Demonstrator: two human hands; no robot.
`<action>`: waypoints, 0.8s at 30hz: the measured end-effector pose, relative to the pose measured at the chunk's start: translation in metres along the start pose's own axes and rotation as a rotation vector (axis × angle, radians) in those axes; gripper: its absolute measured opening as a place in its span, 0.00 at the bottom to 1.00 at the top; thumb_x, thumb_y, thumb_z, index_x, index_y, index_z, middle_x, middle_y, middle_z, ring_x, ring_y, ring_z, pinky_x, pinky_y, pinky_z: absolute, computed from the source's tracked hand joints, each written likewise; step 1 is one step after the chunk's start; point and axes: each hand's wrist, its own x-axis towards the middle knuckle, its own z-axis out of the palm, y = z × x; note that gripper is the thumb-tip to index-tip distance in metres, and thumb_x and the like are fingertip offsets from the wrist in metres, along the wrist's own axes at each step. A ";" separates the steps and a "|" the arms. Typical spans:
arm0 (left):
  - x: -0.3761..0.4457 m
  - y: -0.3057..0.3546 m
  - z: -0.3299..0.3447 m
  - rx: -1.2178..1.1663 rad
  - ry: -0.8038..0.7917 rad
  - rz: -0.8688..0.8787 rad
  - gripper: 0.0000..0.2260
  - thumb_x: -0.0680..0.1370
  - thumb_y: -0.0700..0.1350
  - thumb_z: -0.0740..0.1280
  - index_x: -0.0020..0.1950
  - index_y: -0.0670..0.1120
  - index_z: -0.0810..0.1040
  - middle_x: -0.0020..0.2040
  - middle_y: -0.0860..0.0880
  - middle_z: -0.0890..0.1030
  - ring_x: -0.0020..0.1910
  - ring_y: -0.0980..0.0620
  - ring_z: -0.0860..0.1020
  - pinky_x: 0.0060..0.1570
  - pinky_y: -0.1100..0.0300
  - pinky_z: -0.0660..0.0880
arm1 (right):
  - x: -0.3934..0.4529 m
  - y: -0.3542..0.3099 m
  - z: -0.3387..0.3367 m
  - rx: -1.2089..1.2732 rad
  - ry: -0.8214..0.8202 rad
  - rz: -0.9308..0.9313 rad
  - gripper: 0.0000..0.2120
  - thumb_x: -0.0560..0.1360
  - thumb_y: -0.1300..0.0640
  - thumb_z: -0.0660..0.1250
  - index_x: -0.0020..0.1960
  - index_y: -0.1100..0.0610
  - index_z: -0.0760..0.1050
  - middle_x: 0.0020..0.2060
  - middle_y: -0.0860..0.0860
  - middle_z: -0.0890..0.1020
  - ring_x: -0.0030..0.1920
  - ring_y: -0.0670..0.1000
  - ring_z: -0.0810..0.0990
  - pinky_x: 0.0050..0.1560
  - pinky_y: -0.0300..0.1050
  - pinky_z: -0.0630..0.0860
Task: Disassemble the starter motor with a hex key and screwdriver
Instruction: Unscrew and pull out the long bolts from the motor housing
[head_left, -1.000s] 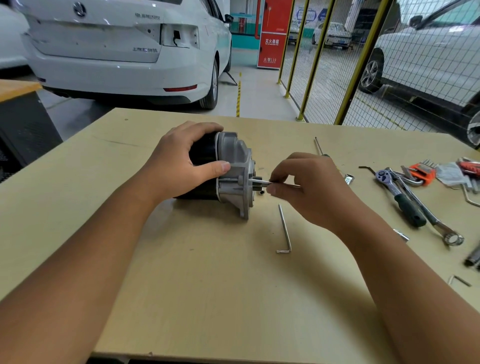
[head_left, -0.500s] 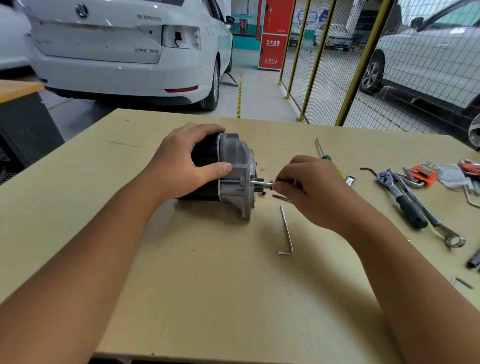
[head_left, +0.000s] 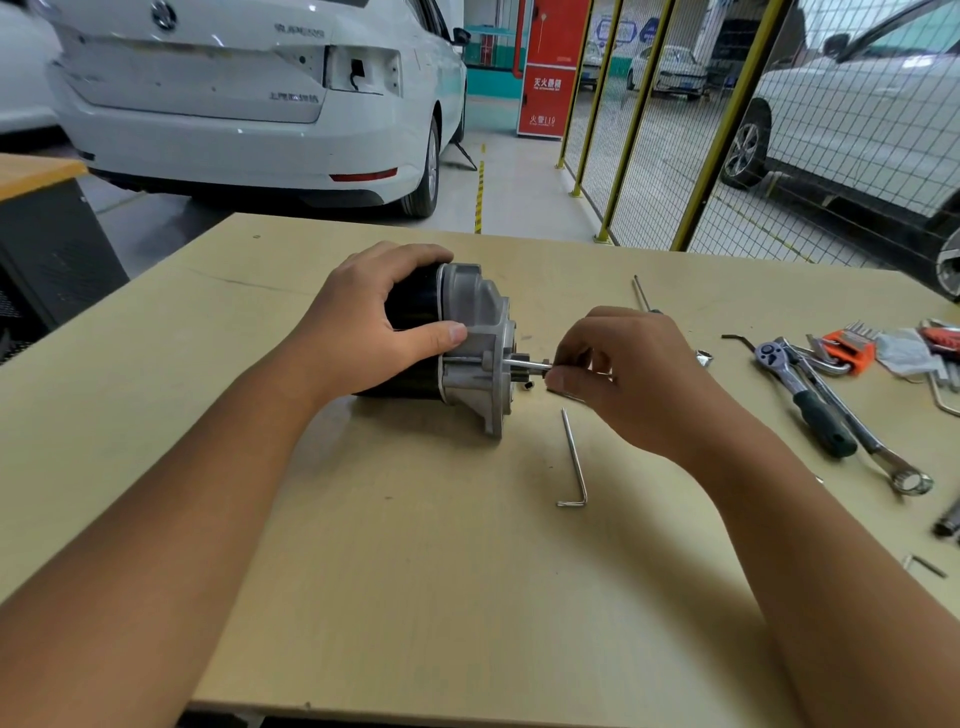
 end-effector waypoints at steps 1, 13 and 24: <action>0.000 0.000 0.000 0.001 0.000 0.000 0.31 0.69 0.59 0.74 0.72 0.53 0.77 0.64 0.54 0.78 0.65 0.50 0.75 0.68 0.47 0.73 | 0.000 0.001 0.001 0.010 -0.006 0.016 0.06 0.74 0.53 0.76 0.42 0.48 0.79 0.36 0.38 0.76 0.41 0.36 0.75 0.36 0.29 0.64; 0.001 -0.001 0.001 0.002 0.007 0.006 0.31 0.69 0.59 0.74 0.71 0.53 0.77 0.64 0.53 0.79 0.65 0.50 0.76 0.69 0.47 0.72 | -0.001 -0.002 -0.002 0.031 -0.022 0.001 0.09 0.80 0.55 0.68 0.46 0.58 0.84 0.37 0.50 0.77 0.38 0.40 0.73 0.39 0.28 0.63; 0.002 -0.003 0.001 0.011 0.009 0.016 0.31 0.69 0.59 0.75 0.71 0.53 0.77 0.65 0.52 0.79 0.65 0.49 0.76 0.68 0.46 0.72 | -0.001 -0.005 -0.004 -0.013 0.084 -0.032 0.04 0.71 0.54 0.78 0.42 0.52 0.84 0.37 0.40 0.78 0.39 0.43 0.76 0.41 0.39 0.71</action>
